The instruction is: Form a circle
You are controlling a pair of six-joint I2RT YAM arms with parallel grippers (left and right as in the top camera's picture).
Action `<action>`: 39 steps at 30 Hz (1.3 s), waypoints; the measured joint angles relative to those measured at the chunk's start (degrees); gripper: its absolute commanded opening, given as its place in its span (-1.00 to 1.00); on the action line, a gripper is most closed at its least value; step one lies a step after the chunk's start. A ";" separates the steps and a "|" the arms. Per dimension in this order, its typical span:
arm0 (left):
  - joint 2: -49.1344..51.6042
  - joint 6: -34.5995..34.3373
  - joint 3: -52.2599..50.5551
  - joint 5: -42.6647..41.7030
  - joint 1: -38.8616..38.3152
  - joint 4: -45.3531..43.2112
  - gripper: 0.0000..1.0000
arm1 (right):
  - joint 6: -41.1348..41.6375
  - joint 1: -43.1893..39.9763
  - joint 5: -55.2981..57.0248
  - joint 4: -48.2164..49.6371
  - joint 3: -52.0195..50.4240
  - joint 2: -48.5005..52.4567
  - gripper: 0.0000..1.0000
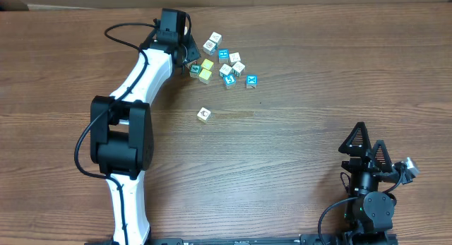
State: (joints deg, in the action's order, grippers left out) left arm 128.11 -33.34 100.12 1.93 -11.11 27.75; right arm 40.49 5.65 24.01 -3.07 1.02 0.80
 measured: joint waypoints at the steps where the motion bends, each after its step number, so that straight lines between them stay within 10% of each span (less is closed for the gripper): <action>1: 0.33 0.00 0.00 0.02 0.00 -0.11 0.15 | 0.02 0.00 0.02 0.00 0.00 0.00 1.00; 14: 3.58 -0.70 0.00 0.04 0.00 -1.07 -0.31 | 0.02 0.00 0.02 -0.07 0.00 0.00 1.00; 39: 2.67 0.90 0.13 0.02 1.03 1.40 -0.51 | 0.00 0.00 0.02 -0.02 0.00 0.00 1.00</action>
State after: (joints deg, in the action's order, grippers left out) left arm 130.78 -32.45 100.25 1.96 -10.09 29.15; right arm 40.49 5.65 24.03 -3.09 1.02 0.80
